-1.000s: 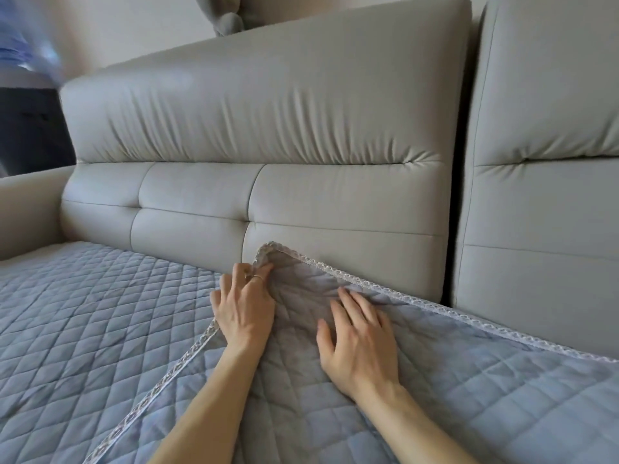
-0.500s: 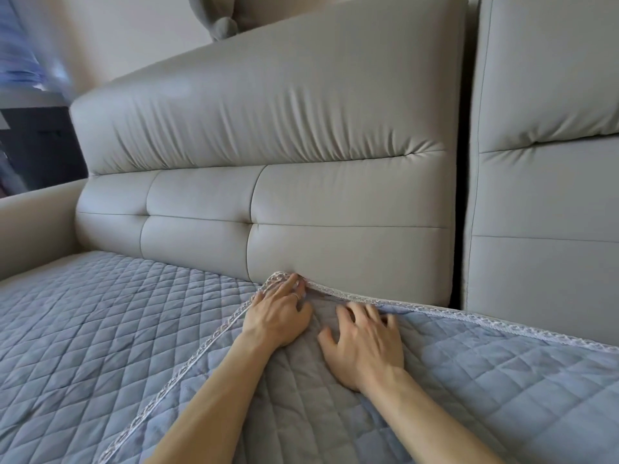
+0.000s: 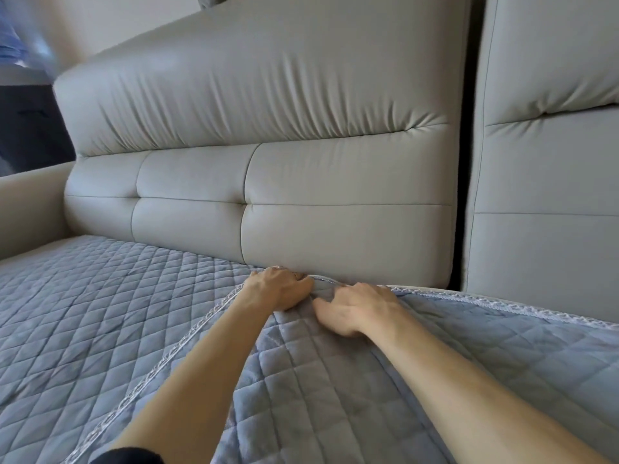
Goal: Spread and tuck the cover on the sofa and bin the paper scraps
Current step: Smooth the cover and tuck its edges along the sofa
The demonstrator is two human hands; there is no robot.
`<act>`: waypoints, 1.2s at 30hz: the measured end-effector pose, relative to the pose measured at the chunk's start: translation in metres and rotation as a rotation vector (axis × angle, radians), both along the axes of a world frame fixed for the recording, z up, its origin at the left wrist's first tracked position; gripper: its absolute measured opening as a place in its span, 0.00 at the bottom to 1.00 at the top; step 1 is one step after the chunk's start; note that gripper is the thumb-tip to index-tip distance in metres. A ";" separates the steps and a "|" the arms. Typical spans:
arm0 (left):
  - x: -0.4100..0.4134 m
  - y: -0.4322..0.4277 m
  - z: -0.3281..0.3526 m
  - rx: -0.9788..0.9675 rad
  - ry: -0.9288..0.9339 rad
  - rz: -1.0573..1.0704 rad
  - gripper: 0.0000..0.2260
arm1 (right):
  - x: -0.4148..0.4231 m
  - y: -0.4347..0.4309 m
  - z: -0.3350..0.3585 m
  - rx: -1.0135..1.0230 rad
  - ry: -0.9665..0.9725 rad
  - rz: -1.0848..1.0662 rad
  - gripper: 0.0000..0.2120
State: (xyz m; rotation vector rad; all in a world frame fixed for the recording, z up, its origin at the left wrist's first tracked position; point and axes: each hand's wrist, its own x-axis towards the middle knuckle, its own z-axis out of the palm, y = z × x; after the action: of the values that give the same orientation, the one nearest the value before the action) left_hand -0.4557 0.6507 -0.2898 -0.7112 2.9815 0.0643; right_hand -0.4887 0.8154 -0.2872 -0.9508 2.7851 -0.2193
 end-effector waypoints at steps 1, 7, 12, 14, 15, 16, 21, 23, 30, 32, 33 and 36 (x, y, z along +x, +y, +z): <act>0.000 -0.003 -0.006 0.013 -0.004 -0.005 0.24 | -0.002 0.000 -0.005 -0.002 -0.016 -0.002 0.33; 0.000 0.003 -0.056 -0.040 0.112 -0.013 0.24 | -0.003 -0.006 -0.077 -0.118 0.055 -0.067 0.31; 0.015 0.008 -0.043 -0.034 0.253 0.126 0.24 | 0.014 -0.001 -0.063 -0.214 0.280 -0.016 0.34; 0.006 0.003 -0.025 -0.028 0.224 0.120 0.27 | 0.007 -0.004 -0.047 -0.270 0.342 0.052 0.38; 0.001 -0.001 -0.016 -0.023 0.192 0.111 0.28 | 0.003 -0.006 -0.039 -0.294 0.338 0.094 0.36; -0.002 -0.006 -0.009 -0.007 0.162 0.110 0.29 | -0.001 -0.009 -0.033 -0.303 0.307 0.128 0.33; -0.003 -0.022 -0.022 0.122 0.038 0.050 0.33 | -0.016 -0.013 -0.037 -0.093 0.152 0.161 0.27; 0.001 -0.021 -0.050 0.085 0.039 0.050 0.30 | -0.019 -0.023 -0.053 -0.037 0.109 0.134 0.28; 0.022 -0.013 -0.058 -0.065 0.164 0.133 0.21 | 0.001 -0.035 -0.086 -0.209 0.100 0.127 0.39; 0.028 -0.003 -0.036 -0.060 0.141 0.032 0.21 | 0.006 -0.002 -0.075 -0.204 0.155 0.095 0.37; 0.031 0.012 -0.027 -0.033 0.134 -0.048 0.21 | 0.007 0.023 -0.072 -0.182 0.163 0.060 0.36; 0.023 0.072 -0.021 0.054 0.136 -0.284 0.22 | -0.001 0.095 -0.069 -0.111 0.168 -0.034 0.39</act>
State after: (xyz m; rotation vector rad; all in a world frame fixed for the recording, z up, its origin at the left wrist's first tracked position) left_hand -0.4328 0.7225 -0.3112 -0.2826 3.1616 0.1820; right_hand -0.4893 0.9108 -0.3564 -0.9907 2.9714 -0.3161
